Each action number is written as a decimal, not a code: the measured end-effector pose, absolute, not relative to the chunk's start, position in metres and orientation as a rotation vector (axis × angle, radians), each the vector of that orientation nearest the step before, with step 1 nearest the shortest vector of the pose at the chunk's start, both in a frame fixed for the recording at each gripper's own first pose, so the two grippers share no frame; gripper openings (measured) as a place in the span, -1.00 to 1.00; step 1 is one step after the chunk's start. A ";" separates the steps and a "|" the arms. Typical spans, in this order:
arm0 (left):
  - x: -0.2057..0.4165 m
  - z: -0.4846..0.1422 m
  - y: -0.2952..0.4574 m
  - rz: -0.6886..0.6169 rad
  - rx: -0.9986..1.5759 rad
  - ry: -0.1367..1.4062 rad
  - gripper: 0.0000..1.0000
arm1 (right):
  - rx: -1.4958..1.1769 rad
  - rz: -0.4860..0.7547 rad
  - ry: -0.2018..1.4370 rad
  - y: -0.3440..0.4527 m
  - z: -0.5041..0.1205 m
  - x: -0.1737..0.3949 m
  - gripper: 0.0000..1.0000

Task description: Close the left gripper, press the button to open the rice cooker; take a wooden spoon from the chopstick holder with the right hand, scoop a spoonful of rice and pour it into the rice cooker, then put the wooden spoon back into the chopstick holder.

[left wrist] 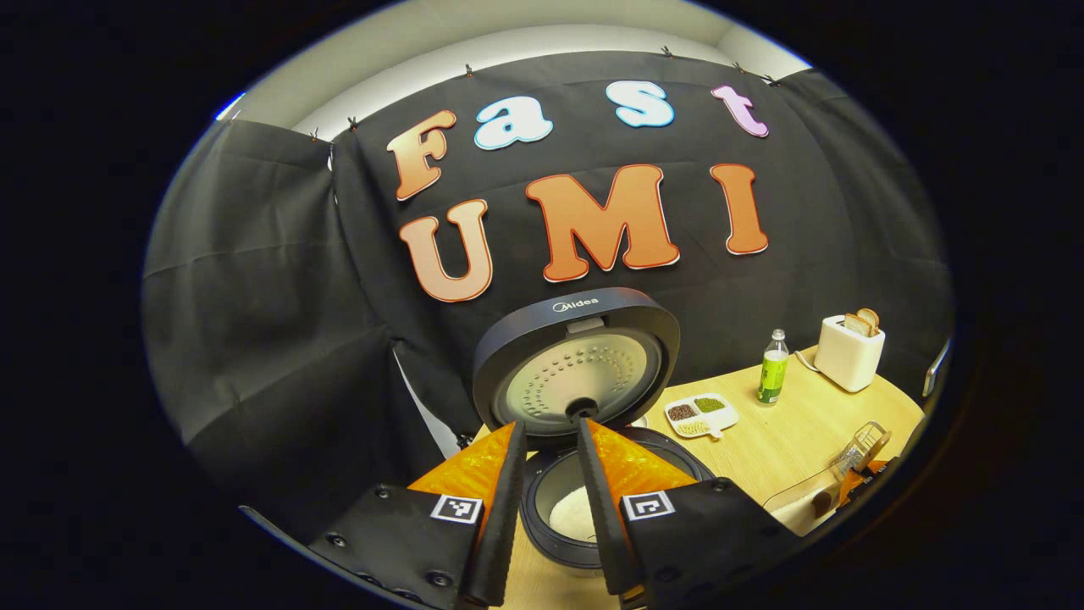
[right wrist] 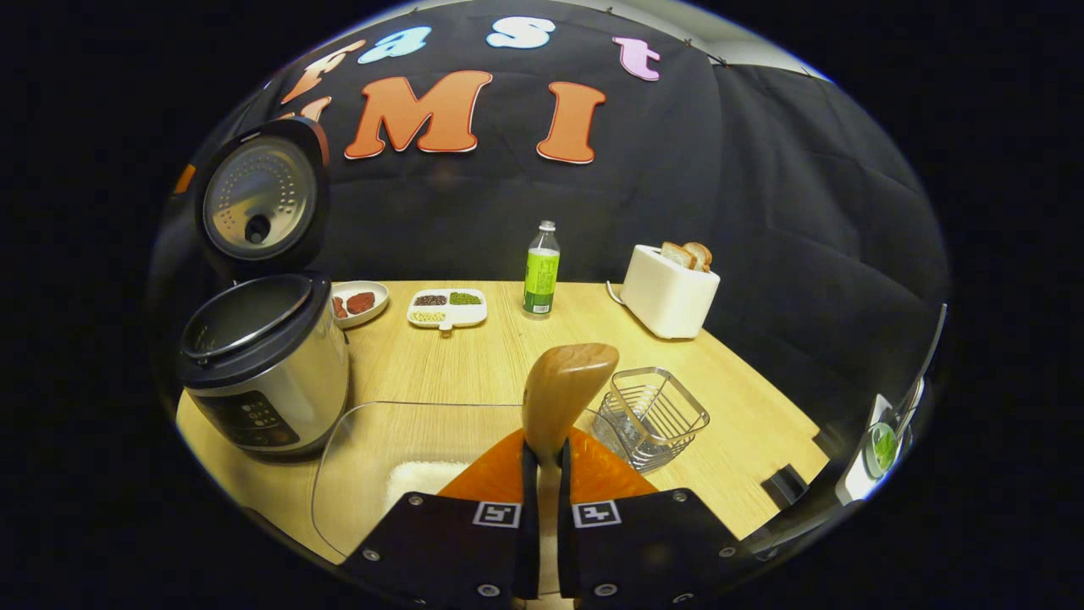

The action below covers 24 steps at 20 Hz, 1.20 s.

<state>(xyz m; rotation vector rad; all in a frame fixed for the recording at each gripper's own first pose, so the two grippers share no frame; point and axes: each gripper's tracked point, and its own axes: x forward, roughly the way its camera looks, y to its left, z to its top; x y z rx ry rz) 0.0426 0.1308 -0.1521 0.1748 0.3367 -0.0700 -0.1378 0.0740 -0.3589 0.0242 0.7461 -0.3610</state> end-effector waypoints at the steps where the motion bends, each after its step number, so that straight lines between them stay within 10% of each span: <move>1: 0.042 -0.153 0.132 -0.070 0.180 0.338 -0.24 | 0.092 -0.349 0.759 0.085 -0.360 -0.140 -0.84; 24: 0.049 -0.138 0.129 -0.092 0.234 0.326 -0.24 | 0.945 -0.335 0.902 0.094 -0.392 -0.134 -0.84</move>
